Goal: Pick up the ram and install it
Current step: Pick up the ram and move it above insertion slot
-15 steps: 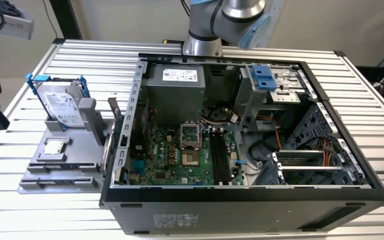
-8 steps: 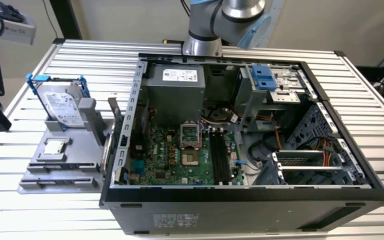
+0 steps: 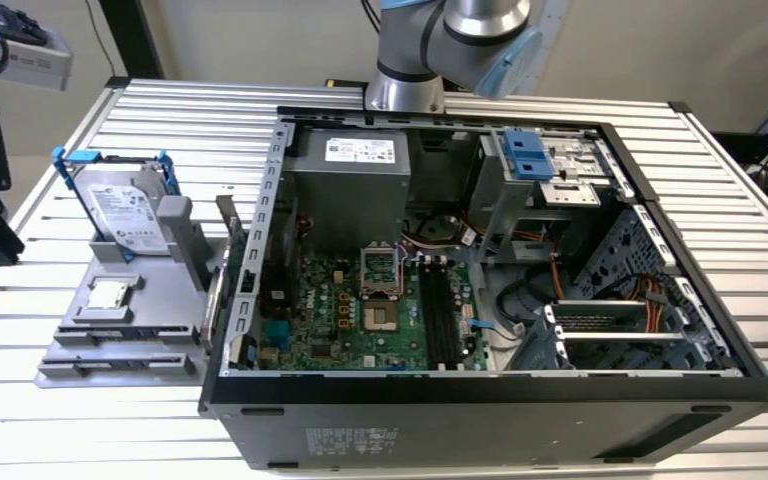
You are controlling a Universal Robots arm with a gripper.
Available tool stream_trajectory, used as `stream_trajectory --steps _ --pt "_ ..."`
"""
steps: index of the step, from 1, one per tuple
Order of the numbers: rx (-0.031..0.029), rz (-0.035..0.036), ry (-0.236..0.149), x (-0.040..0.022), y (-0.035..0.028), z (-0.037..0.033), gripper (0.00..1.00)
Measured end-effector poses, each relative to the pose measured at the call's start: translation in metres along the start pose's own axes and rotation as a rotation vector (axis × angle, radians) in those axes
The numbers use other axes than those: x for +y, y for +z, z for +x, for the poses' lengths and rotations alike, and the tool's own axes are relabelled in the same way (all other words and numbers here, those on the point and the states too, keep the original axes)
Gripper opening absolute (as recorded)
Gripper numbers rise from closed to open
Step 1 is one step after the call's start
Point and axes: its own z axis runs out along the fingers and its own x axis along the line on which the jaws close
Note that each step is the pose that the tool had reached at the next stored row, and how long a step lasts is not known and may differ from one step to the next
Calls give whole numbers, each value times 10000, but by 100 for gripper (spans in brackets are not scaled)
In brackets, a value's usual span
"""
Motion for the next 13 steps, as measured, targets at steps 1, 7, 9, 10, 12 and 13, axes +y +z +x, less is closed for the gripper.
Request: stream_trajectory --steps 1,7,9,10,12,13 --pt "0 0 8 0 0 0 100" --pt "-2 1 54 0 1 0 100" --pt "-2 1 66 0 2 0 100" --pt "-4 2 94 0 5 0 100" --pt "-8 5 204 -1 18 0 100" --pt "-8 4 261 0 29 0 100"
